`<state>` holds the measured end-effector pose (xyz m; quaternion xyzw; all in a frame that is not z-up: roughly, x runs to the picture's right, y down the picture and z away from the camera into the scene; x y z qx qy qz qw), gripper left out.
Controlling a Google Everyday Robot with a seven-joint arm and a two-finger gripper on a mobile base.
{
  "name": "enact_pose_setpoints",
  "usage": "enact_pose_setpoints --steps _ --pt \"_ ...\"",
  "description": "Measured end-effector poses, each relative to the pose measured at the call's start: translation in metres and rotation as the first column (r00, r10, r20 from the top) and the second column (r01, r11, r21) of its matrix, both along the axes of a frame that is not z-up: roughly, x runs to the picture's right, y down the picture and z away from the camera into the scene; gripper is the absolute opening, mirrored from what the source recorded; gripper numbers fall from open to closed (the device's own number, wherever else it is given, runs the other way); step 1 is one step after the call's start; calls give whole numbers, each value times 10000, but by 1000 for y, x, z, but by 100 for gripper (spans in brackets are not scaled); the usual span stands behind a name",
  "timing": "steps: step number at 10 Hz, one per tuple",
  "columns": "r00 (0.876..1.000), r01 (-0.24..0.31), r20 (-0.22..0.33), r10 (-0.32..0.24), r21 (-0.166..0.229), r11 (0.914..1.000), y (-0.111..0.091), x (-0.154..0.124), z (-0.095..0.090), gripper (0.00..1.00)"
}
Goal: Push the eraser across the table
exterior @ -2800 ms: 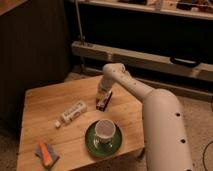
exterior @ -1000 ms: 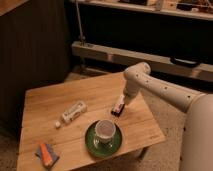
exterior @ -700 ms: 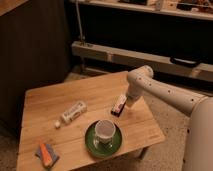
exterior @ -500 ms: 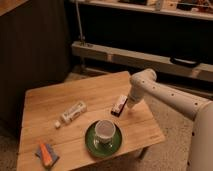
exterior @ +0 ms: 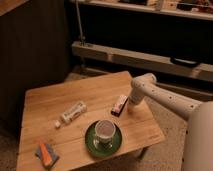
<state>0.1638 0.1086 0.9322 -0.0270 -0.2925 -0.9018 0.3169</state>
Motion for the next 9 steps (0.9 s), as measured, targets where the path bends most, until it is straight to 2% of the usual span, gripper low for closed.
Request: enact_pose_setpoints --steps 9 --pt "9990 232 376 -234 54 9997 -4 -13 3 0"
